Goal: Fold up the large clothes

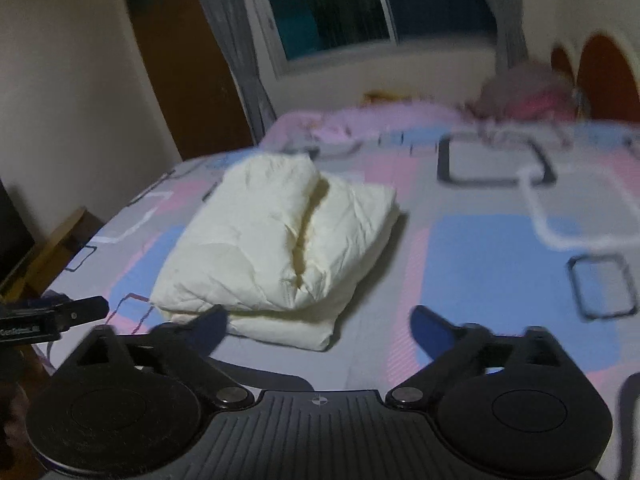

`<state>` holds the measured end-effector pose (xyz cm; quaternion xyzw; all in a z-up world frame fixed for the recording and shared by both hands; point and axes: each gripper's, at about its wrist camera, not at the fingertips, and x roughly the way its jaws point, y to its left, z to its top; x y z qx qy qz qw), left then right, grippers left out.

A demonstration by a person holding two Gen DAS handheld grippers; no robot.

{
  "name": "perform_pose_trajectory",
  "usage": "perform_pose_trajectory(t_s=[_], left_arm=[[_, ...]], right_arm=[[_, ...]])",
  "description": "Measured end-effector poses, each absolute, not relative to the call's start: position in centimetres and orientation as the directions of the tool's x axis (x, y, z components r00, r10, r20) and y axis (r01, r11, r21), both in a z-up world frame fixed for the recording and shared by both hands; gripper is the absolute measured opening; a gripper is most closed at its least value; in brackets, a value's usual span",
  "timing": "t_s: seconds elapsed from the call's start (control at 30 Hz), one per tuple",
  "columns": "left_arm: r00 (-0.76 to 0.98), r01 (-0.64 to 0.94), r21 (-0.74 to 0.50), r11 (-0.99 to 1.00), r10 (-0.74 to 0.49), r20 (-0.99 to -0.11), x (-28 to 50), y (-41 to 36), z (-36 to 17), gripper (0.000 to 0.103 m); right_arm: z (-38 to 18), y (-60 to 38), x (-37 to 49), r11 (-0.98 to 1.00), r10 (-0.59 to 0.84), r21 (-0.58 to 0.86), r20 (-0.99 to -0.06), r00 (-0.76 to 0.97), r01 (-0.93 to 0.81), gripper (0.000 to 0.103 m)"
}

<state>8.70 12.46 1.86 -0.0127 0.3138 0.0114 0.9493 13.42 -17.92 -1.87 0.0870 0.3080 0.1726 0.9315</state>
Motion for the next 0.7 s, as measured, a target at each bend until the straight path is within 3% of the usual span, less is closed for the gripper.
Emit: perform_pose_trajectory(t_s=[0.17,0.7], left_arm=[[0.824,0.004,0.014,1.000,0.005,-0.566,7.0,10.8,3.9,0.103],[0.854,0.039,0.021,0.999,-0.023,-0.520,2.6,9.7,4.9,0.103]], right_arm=[[0.2,-16.7,11.0,0.959,0.282,0.158,-0.550,0.786,-0.234,0.103],[1.4,-16.3,6.1,0.968,0.252,0.144,-0.535,0.807,-0.207,0.103]])
